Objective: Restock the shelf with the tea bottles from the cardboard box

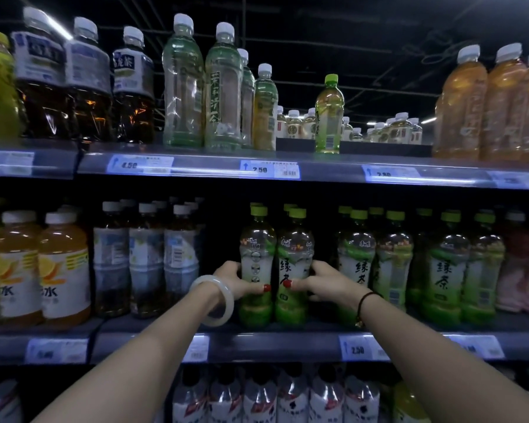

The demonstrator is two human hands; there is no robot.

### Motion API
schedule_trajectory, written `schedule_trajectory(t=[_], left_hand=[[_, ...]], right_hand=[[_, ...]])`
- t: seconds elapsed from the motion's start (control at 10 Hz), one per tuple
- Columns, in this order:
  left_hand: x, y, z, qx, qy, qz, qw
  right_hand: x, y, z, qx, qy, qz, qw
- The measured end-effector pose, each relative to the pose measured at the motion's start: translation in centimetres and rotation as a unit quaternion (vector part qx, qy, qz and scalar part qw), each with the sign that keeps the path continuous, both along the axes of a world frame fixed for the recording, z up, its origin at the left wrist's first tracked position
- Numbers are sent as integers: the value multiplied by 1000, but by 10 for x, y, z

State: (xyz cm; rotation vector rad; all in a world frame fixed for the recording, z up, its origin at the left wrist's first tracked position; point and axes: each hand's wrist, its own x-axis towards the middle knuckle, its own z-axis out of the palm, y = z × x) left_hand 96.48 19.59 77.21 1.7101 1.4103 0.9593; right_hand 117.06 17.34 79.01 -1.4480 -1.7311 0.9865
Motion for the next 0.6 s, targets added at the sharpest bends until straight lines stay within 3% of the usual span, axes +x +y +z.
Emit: schedule_trajectory(t=[0.4, 0.5, 0.6], left_hand=[[-1, -3, -17, -49, -69, 10, 996], [-2, -9, -23, -44, 48, 38, 997], [2, -29, -8, -33, 227, 61, 971]], right_hand=[[2, -4, -11, 3, 1, -12, 1000], [7, -13, -11, 25, -102, 2, 994], [22, -29, -1, 38, -214, 6, 976]])
